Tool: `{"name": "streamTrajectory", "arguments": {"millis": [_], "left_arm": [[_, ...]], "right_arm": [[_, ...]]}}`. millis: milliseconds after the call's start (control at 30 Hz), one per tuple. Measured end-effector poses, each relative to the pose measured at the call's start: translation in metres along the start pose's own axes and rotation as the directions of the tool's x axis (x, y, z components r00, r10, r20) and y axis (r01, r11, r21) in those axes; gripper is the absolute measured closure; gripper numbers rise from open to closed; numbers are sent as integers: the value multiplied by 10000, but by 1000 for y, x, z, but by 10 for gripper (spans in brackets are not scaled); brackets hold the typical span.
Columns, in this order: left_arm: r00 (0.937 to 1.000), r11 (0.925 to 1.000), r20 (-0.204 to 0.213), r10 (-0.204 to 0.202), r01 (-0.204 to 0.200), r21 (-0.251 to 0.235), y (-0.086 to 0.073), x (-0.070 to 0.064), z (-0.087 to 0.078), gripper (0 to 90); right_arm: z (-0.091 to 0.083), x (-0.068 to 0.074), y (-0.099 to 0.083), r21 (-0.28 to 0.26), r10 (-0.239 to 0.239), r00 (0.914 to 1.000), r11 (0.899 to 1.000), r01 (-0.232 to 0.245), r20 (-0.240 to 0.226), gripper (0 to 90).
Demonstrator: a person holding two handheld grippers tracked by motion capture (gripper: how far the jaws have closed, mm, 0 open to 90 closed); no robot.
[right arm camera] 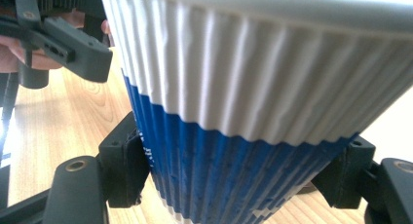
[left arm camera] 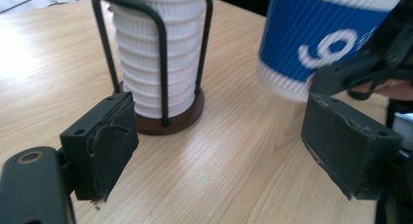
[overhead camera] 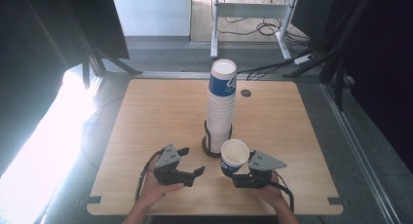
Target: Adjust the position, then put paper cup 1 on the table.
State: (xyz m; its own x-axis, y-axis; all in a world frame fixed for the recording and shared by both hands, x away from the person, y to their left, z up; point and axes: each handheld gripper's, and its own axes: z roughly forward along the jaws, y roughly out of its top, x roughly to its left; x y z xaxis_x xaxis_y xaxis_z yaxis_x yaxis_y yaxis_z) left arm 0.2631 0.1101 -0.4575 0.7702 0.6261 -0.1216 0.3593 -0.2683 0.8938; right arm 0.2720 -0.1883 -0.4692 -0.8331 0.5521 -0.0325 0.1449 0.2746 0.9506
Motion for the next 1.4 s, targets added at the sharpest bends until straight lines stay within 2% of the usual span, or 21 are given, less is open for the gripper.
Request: {"name": "streamTrajectory", "arguments": {"millis": [333,667,900,1100,1400], "left_arm": [[9995,9998,-268,-185,184,-45,-2,3,-2,135],[9989,9996,-388,-252,256,94,-4,4,-1,136],[9984,9994,-464,-321,328,145,-4,6,-1,140],[9982,9993,-493,-327,336,175,-5,6,0,142],[9983,9993,-508,-290,302,234,-5,6,0,143]], "right_arm": [[-11,-13,1,-353,257,9976,9991,-234,649,258],[-20,-27,-1,-492,514,9904,9978,-454,1282,258],[-28,-40,-5,-482,705,9800,9969,-626,1860,258],[-34,-51,-9,-511,987,9676,9947,-892,2322,259],[-40,-64,-15,-464,1120,9492,9936,-1029,2941,259]]}}
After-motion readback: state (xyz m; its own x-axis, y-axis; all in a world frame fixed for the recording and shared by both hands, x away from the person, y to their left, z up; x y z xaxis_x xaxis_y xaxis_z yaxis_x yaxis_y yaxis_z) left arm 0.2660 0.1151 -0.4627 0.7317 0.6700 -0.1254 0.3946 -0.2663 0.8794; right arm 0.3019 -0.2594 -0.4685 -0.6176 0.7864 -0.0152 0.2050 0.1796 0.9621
